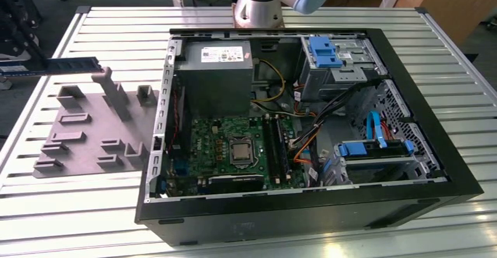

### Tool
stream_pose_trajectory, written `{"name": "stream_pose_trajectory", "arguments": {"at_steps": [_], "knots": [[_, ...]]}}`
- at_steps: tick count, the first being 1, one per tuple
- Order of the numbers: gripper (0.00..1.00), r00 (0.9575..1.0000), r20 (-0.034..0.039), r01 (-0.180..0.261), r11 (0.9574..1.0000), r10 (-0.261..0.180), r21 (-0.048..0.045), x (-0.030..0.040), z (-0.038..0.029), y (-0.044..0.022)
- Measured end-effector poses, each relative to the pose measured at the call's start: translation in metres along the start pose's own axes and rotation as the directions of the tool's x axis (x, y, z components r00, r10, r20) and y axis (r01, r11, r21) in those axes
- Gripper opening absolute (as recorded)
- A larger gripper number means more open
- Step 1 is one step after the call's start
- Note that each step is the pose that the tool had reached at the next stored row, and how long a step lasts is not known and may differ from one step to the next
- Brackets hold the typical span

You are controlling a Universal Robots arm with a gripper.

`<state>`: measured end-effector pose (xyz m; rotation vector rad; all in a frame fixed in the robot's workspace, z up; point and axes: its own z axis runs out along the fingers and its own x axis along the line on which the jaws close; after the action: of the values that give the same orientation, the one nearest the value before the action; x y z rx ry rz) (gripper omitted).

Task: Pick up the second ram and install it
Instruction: 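Pick up the second ram and move it above second insertion slot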

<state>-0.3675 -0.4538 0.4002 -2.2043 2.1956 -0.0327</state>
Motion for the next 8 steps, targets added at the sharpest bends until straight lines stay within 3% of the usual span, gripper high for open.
{"name": "stream_pose_trajectory", "arguments": {"at_steps": [8], "knots": [[0.14,1.0,0.0,0.0,1.0,0.0,-0.0001,0.0,0.0003,-0.0101]]}}
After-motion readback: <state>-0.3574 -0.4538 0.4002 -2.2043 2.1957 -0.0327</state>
